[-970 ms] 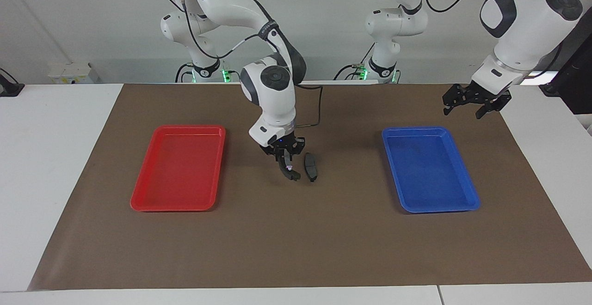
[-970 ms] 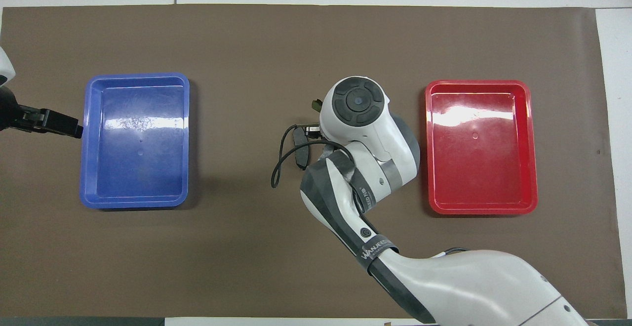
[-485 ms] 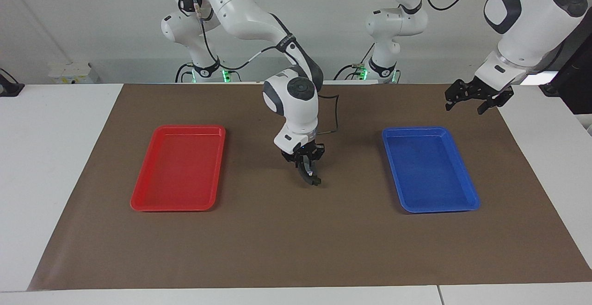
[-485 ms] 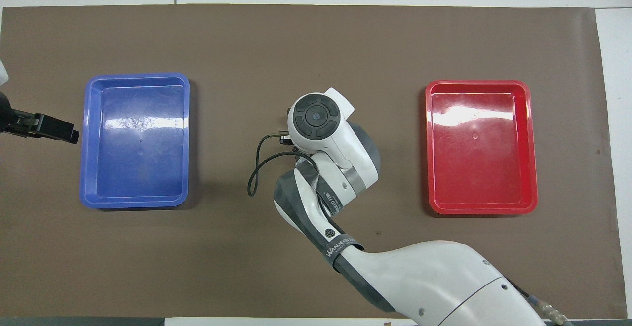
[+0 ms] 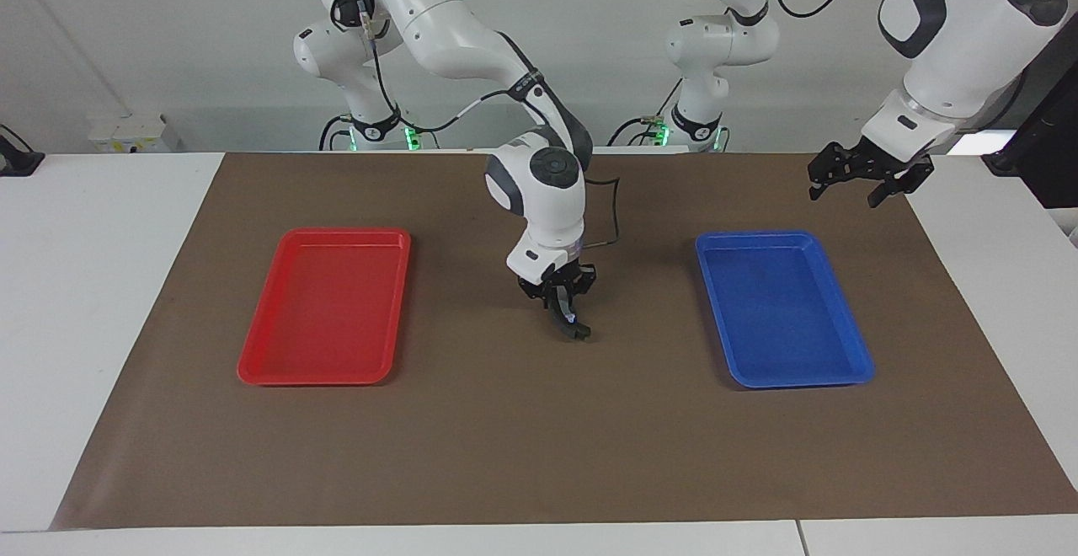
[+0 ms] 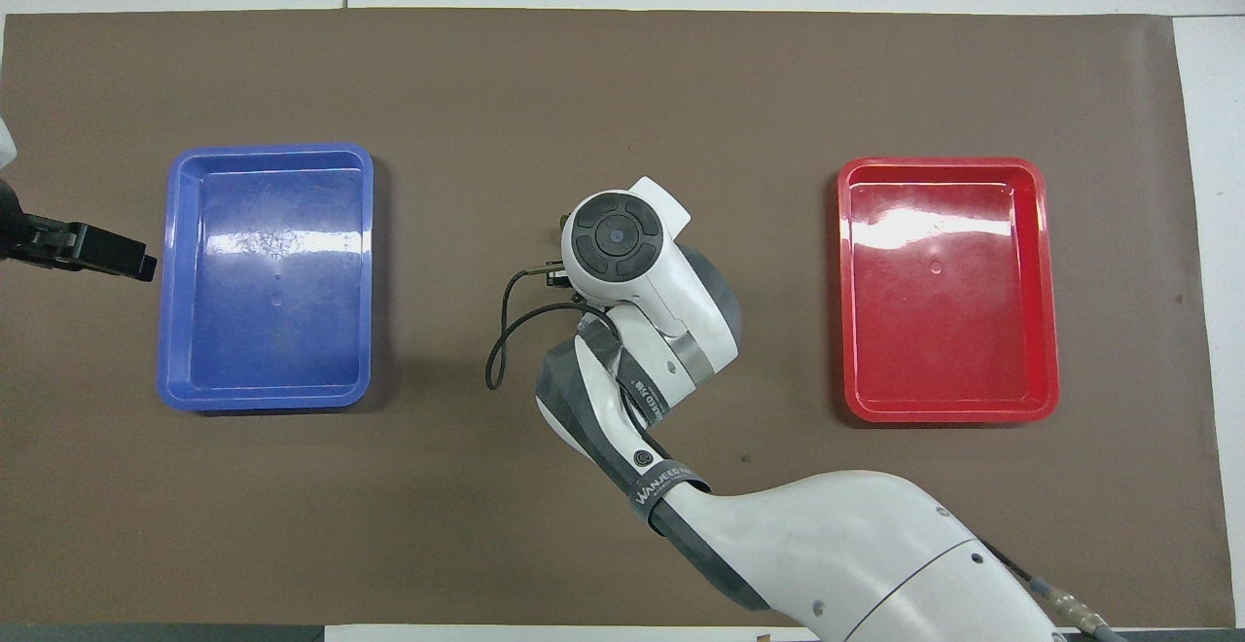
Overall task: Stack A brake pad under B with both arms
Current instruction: 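Carry the curved brake shoe with the right gripper and lower it onto the pad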
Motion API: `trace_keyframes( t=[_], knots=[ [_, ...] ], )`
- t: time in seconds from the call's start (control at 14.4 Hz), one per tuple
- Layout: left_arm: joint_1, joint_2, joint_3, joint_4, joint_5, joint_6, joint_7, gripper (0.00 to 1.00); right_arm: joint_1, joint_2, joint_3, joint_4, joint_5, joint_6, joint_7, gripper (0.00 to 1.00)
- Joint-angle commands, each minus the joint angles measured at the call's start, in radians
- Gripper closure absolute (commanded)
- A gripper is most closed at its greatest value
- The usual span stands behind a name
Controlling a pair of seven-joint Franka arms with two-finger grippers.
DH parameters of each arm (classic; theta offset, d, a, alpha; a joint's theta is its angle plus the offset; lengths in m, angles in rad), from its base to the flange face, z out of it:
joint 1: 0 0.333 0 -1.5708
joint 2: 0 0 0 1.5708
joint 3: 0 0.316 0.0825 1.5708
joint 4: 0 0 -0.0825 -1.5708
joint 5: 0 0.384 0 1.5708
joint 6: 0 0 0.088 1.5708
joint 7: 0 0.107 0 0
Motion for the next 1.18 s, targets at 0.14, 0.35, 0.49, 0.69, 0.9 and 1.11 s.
trace_keyframes(
  t=[0.14, 0.35, 0.49, 0.69, 0.9, 1.11],
  knots=[
    [0.009, -0.013, -0.004, 0.004, 0.009, -0.012, 0.010, 0.01, 0.003, -0.001, -0.005, -0.027, 0.000, 0.031, -0.025, 1.00],
    [0.002, -0.019, -0.003, -0.004, 0.009, -0.013, -0.013, 0.01, 0.006, -0.001, -0.005, -0.028, 0.000, 0.033, -0.023, 1.00],
    [0.003, -0.018, -0.002, -0.003, 0.009, -0.006, -0.038, 0.01, 0.008, -0.001, -0.005, -0.030, 0.000, 0.033, -0.025, 1.00],
    [-0.001, -0.016, -0.004, -0.004, 0.009, 0.022, -0.062, 0.01, 0.014, -0.001, -0.004, -0.031, 0.002, 0.033, -0.025, 0.60],
    [-0.001, -0.016, -0.004, -0.004, 0.012, 0.023, -0.082, 0.01, 0.020, -0.003, -0.005, -0.040, 0.002, 0.033, -0.023, 0.00],
    [-0.003, -0.018, -0.007, -0.007, 0.029, 0.033, -0.085, 0.01, 0.018, -0.006, -0.005, -0.036, -0.001, 0.018, -0.023, 0.00]
  ],
)
